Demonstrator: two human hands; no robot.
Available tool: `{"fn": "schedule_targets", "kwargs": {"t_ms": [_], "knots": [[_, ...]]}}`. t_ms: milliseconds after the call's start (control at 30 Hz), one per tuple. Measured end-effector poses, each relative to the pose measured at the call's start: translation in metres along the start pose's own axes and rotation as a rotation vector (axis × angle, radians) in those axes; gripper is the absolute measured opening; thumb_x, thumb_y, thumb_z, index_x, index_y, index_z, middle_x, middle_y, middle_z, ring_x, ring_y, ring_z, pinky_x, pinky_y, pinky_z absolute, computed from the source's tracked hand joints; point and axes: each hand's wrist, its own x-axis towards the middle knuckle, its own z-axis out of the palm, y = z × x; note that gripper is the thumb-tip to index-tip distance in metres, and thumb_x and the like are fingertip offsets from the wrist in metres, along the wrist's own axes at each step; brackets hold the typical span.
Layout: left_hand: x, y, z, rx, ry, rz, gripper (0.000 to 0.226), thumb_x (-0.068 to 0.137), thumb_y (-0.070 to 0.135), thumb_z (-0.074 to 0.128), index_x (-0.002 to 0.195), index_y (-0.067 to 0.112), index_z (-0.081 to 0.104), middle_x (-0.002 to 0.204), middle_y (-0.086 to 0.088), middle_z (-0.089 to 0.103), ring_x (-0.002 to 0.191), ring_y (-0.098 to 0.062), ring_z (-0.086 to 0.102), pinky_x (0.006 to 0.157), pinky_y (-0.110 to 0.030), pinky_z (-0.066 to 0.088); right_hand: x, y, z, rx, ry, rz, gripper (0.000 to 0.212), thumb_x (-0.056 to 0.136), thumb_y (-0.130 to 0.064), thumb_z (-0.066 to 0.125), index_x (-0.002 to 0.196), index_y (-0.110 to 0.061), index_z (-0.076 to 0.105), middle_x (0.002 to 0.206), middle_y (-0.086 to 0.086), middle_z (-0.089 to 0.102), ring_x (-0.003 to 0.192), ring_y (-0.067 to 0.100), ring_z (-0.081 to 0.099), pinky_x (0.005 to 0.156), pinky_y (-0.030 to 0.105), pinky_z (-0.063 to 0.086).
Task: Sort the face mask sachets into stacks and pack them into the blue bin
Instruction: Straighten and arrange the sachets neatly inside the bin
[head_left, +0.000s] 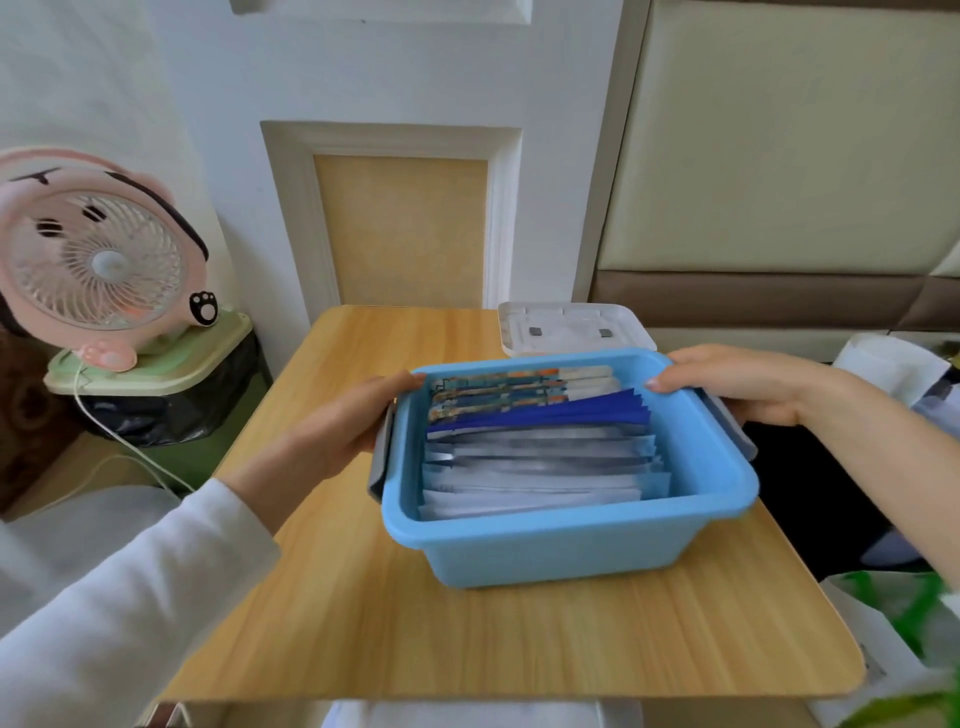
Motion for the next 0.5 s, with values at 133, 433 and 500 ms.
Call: {"fn": "schedule_targets", "kwargs": {"t_ms": [133, 433, 500], "knots": [[0.003, 0.003, 0.001, -0.128, 0.04, -0.029, 0.041, 0.088, 0.047, 0.053, 0.097, 0.008, 0.063, 0.069, -0.007, 0.07, 0.062, -0.023, 0.064, 0.062, -0.031, 0.05, 0.001, 0.01, 0.007, 0.024, -0.147, 0.033, 0.042, 0.079, -0.032, 0.068, 0.114, -0.012, 0.061, 0.103, 0.016, 0.071, 0.092, 0.037, 0.068, 0.058, 0.042, 0.058], [0.01, 0.006, -0.012, 0.633, 0.407, 0.327, 0.043, 0.09, 0.05, 0.05, 0.116, 0.016, 0.053, 0.116, -0.004, 0.062, 0.099, -0.016, 0.06, 0.079, -0.029, 0.047, 0.001, 0.02, 0.01, 0.04, -0.269, 0.038, 0.071, 0.062, -0.065, 0.065, 0.115, -0.019, 0.065, 0.112, 0.012, 0.069, 0.102, 0.036, 0.066, 0.087, 0.061, 0.049], [-0.004, 0.014, -0.005, 0.825, 0.387, 0.724, 0.051, 0.095, 0.05, 0.038, 0.136, 0.02, 0.043, 0.143, 0.001, 0.044, 0.13, -0.013, 0.041, 0.107, -0.036, 0.035, 0.001, 0.021, 0.012, 0.043, -0.245, 0.034, 0.071, 0.06, -0.066, 0.064, 0.114, -0.019, 0.065, 0.11, 0.012, 0.07, 0.101, 0.036, 0.066, 0.09, 0.064, 0.046]]}}
